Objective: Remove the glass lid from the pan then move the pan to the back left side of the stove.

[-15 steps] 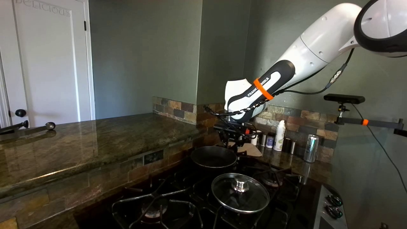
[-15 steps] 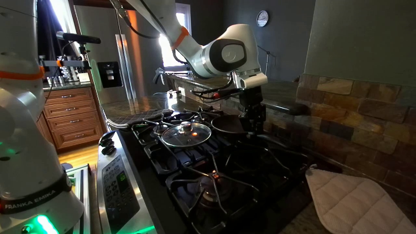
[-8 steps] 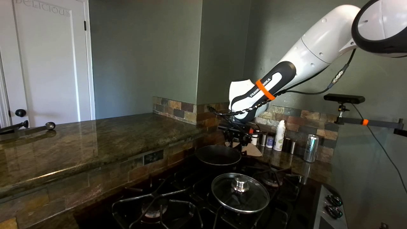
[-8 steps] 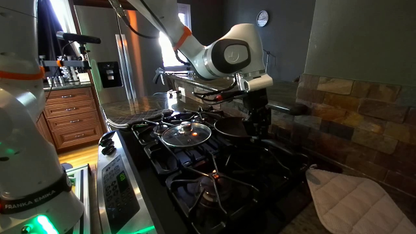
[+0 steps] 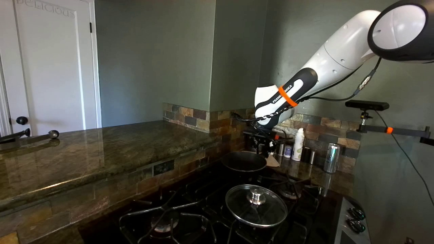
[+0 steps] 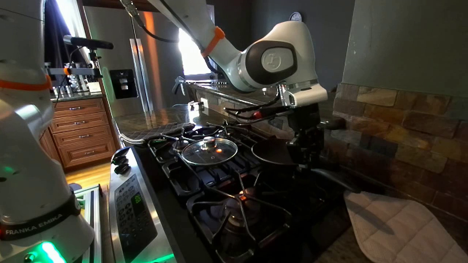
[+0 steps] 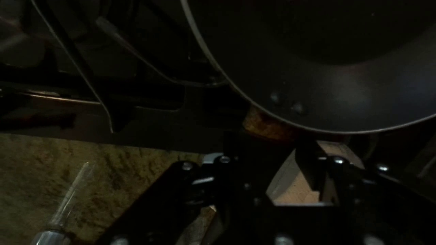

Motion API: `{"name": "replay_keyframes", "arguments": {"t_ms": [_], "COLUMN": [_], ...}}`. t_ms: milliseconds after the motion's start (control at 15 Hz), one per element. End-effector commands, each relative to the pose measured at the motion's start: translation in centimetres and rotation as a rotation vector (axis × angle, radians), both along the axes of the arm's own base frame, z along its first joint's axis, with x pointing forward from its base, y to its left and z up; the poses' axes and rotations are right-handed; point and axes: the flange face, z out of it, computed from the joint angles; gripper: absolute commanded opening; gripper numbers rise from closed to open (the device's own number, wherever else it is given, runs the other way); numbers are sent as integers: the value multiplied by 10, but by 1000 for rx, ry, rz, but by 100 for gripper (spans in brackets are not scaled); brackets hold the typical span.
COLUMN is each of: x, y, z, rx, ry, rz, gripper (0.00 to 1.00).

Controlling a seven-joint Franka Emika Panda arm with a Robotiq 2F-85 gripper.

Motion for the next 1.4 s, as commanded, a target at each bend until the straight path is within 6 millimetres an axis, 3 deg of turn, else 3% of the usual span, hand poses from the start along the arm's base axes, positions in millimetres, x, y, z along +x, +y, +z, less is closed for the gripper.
{"name": "replay_keyframes", "arguments": {"t_ms": [0,333,867,1333], "x": [5,9,3,-5], "y": [-15,-27,-25,-37], "z": [-8,-16,-7,-6], "rx": [-23,-35,-34,-56], "ry": [26,39,28,20], "rz": [-17,-38,10,49], "gripper": [22,22,22,22]}}
